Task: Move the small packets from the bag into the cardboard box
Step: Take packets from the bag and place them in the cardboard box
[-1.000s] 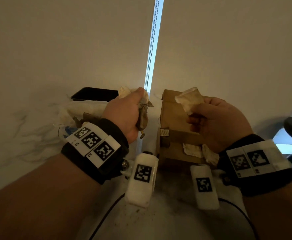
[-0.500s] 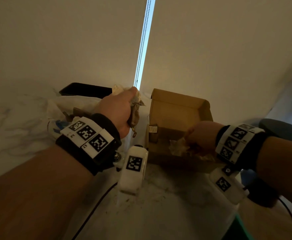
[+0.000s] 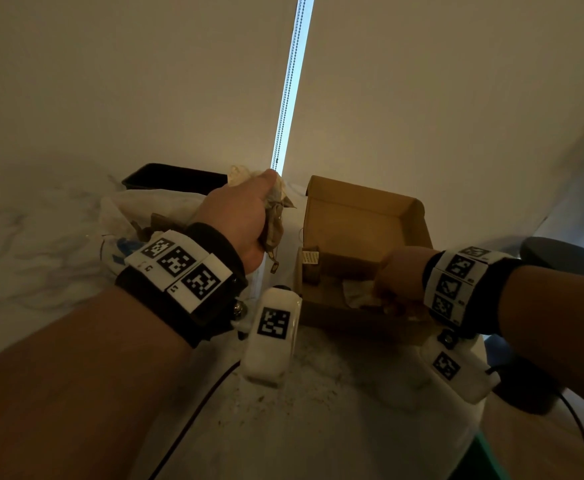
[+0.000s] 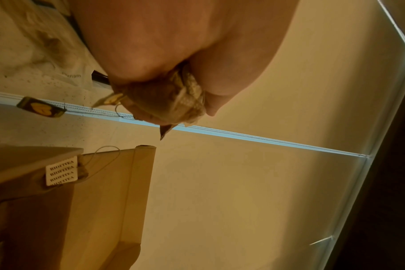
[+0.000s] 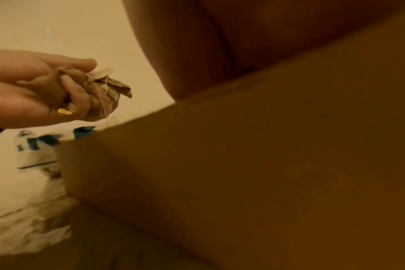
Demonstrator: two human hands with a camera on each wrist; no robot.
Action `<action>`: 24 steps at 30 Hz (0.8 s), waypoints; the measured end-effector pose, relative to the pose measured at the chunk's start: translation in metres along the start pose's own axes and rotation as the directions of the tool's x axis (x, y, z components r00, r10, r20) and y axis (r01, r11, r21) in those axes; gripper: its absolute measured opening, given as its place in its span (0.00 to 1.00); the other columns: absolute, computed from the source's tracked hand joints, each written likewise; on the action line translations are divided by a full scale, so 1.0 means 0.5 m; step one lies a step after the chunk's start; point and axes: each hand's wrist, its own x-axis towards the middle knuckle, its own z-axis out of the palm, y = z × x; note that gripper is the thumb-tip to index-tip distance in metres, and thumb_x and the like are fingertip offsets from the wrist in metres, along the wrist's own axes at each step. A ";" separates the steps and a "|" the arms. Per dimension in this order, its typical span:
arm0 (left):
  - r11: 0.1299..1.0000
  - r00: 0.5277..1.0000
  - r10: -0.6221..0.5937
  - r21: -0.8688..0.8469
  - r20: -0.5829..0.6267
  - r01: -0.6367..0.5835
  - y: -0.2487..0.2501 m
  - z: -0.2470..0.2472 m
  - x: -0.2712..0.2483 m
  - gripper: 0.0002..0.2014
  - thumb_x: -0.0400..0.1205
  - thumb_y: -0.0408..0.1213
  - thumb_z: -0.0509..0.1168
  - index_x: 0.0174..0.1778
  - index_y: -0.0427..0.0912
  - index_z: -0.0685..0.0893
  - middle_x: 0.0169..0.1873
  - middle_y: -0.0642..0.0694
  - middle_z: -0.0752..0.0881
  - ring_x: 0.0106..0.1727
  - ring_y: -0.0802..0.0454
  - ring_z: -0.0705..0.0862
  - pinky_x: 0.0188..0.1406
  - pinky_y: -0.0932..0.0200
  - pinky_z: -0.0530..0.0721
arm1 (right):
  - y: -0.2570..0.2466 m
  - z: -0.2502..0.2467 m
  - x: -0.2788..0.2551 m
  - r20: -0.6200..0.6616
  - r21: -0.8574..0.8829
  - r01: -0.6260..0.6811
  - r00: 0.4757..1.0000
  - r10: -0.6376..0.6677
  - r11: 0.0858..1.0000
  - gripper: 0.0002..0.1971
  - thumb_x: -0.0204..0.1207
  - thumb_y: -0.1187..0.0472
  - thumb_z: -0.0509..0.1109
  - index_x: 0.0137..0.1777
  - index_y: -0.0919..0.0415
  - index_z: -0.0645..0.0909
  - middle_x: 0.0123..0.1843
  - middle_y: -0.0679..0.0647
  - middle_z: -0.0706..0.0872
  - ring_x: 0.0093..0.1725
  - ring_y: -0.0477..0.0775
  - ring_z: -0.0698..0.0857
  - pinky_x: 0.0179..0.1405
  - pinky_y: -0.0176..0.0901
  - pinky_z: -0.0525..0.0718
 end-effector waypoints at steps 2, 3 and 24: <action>1.000 1.000 -0.005 0.013 0.028 0.004 0.003 0.001 -0.007 0.16 0.84 0.49 0.69 0.49 0.36 0.83 0.31 0.43 0.82 0.25 0.53 0.79 0.27 0.58 0.77 | -0.002 -0.002 0.005 -0.062 -0.090 0.070 0.995 -0.076 0.993 0.07 0.78 0.58 0.69 0.44 0.62 0.84 0.34 0.54 0.89 0.28 0.52 0.86 0.24 0.38 0.82; 1.000 1.000 -0.006 0.012 0.029 0.005 0.004 0.002 -0.008 0.16 0.84 0.49 0.69 0.49 0.36 0.83 0.31 0.43 0.82 0.24 0.53 0.79 0.27 0.58 0.77 | -0.001 -0.004 0.009 -0.100 -0.196 0.097 0.988 -0.118 0.976 0.09 0.78 0.56 0.70 0.46 0.61 0.84 0.39 0.55 0.89 0.33 0.52 0.87 0.29 0.40 0.85; 0.972 0.988 -0.040 -0.222 0.148 0.073 0.036 0.009 -0.041 0.18 0.87 0.41 0.58 0.65 0.32 0.81 0.52 0.37 0.84 0.46 0.46 0.85 0.42 0.54 0.85 | -0.138 -0.048 -0.088 -0.275 0.510 0.676 0.714 -0.643 0.533 0.20 0.67 0.44 0.77 0.46 0.62 0.87 0.38 0.55 0.89 0.31 0.50 0.84 0.31 0.42 0.83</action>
